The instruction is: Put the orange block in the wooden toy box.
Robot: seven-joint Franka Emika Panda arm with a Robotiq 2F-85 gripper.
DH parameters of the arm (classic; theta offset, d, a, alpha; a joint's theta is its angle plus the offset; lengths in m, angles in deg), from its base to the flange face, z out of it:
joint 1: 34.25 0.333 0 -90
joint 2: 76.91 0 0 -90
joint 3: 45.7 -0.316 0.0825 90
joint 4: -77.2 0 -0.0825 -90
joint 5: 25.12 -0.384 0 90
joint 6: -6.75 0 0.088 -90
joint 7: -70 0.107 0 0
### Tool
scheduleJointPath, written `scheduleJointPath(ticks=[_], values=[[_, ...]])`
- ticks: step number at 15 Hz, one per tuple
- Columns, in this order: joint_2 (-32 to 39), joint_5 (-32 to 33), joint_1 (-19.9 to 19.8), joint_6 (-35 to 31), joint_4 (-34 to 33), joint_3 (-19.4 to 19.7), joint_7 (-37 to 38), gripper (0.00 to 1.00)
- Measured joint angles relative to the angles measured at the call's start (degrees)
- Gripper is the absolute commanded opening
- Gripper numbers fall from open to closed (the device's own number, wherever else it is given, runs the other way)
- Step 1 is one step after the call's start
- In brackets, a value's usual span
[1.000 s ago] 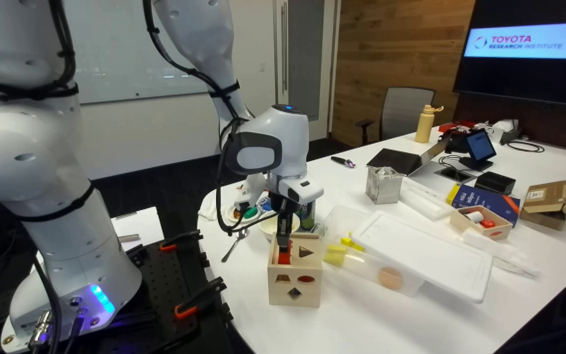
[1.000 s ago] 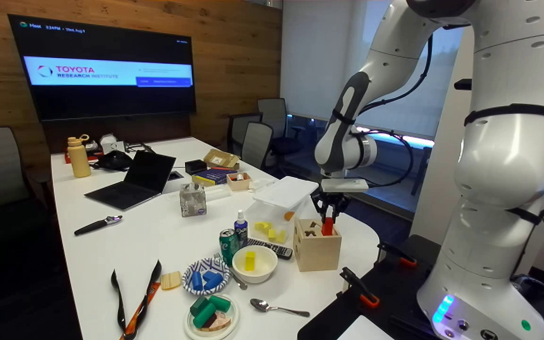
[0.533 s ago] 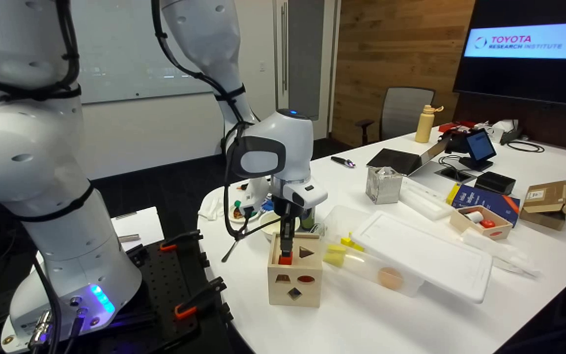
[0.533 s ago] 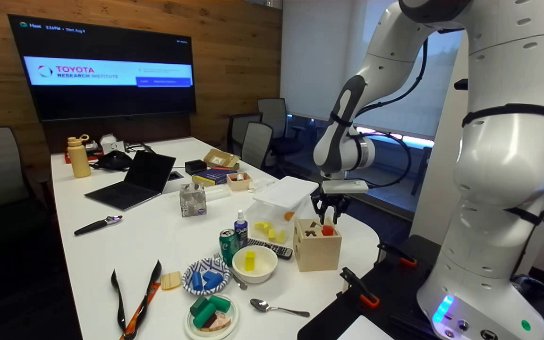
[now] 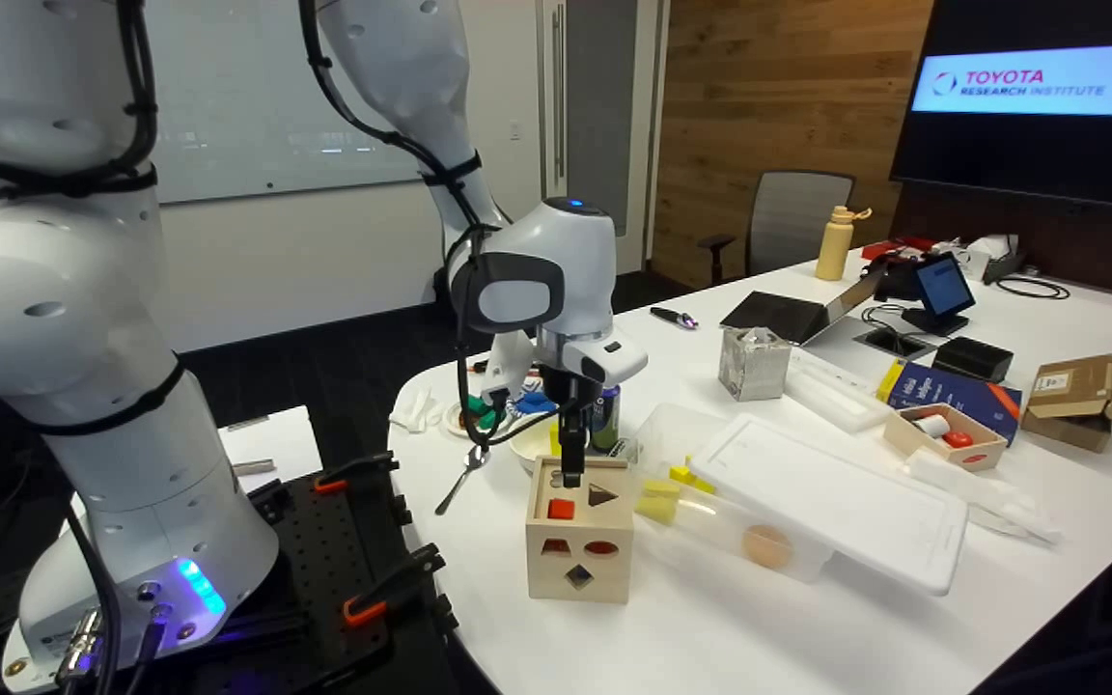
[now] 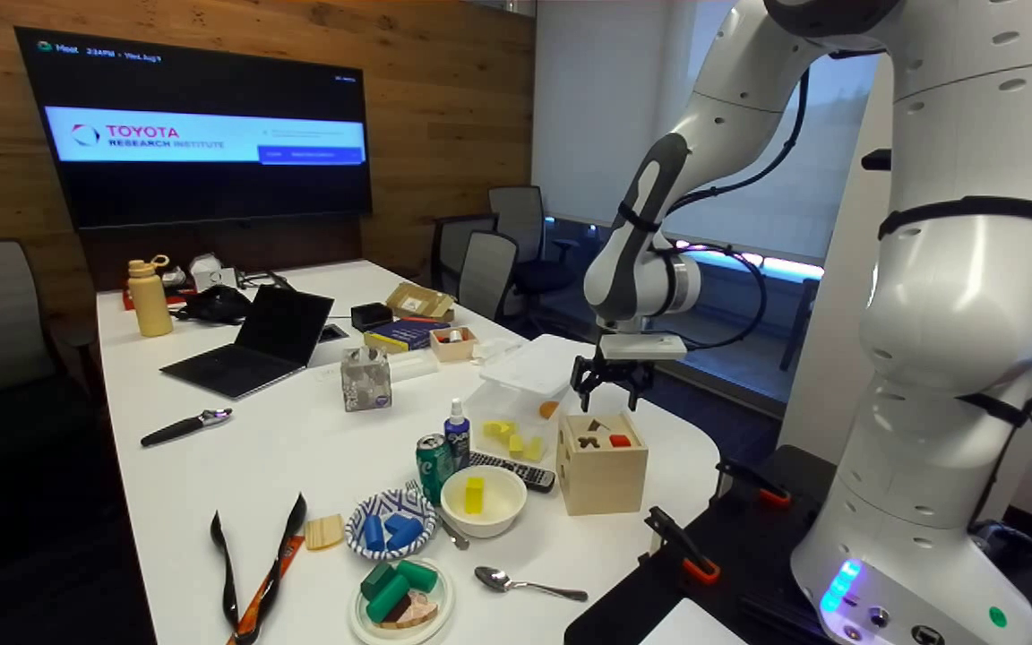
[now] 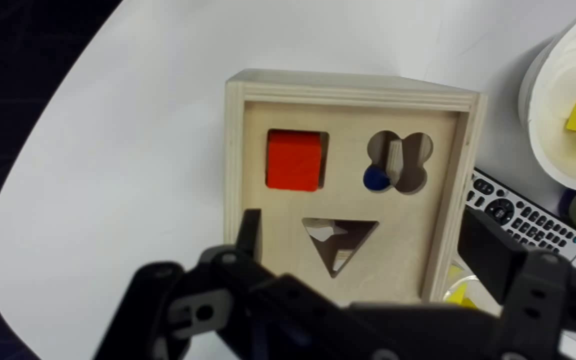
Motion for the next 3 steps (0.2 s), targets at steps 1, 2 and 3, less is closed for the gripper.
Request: scheduleJointPath(ticks=[1,2,3], values=[[-0.4,0.0,0.0,0.0,-0.1,-0.6,0.0,1.00],[-0.9,0.0,0.1,0.0,-0.1,-1.0,0.0,1.00],[-1.3,0.0,0.2,0.0,-0.1,-1.5,0.0,1.00]])
